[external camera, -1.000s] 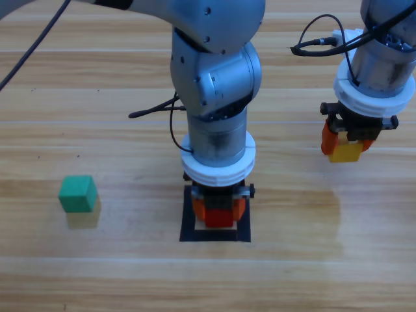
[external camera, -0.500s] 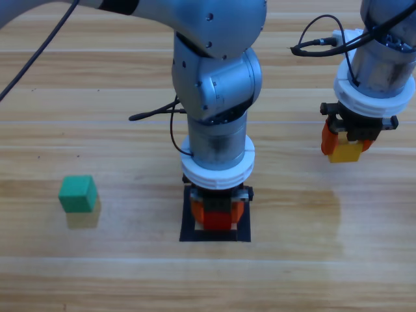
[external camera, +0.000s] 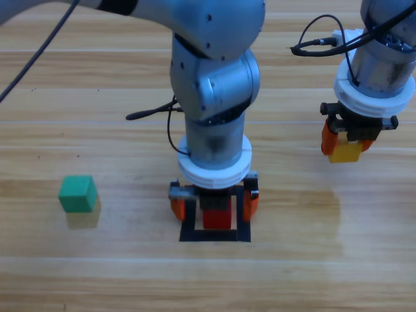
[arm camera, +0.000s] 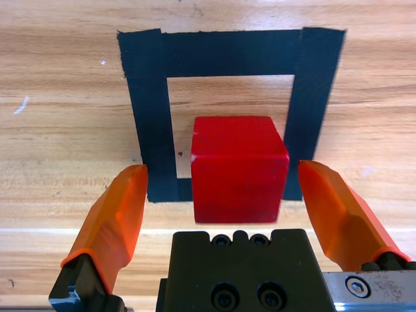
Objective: Stack the blocks in the rectangular block: red at the bottom, yellow in the middle, green on top
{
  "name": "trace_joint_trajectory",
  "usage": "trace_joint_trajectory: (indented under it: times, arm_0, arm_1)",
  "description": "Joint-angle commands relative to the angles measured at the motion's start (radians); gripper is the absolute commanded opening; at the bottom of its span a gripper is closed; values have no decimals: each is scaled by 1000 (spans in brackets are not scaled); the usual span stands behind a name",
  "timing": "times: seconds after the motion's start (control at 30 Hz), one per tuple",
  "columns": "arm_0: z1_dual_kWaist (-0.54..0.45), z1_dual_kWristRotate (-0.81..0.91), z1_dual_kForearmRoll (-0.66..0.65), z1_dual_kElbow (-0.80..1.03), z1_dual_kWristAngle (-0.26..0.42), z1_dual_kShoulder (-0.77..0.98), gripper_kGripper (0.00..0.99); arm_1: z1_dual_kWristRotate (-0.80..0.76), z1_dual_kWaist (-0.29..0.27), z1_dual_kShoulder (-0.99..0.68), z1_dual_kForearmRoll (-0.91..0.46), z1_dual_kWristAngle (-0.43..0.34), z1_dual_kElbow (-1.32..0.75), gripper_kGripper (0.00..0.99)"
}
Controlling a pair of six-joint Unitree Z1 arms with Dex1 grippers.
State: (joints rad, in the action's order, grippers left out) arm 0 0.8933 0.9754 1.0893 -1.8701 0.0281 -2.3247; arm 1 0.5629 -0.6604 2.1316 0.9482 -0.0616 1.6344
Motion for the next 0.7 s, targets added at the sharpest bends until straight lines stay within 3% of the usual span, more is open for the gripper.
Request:
trace_joint_trajectory:
  times: [0.03, 0.2, 0.37, 0.7]
  arm_0:
    - [21, 9, 41, -43, 52, 183, 990]
    - [0, -60, 101, -60, 111, 449, 990]
    - [-120, -121, 164, 74, 145, 640, 990]
    - [-249, -270, 139, 313, 145, 597, 990]
  arm_1:
    - [20, -50, -38, -35, -12, -28, 0]
    - [71, -84, -56, -9, -18, -13, 0]
    - [153, -143, -67, 37, -12, 25, 0]
    - [333, -285, 60, 146, 2, 214, 0]
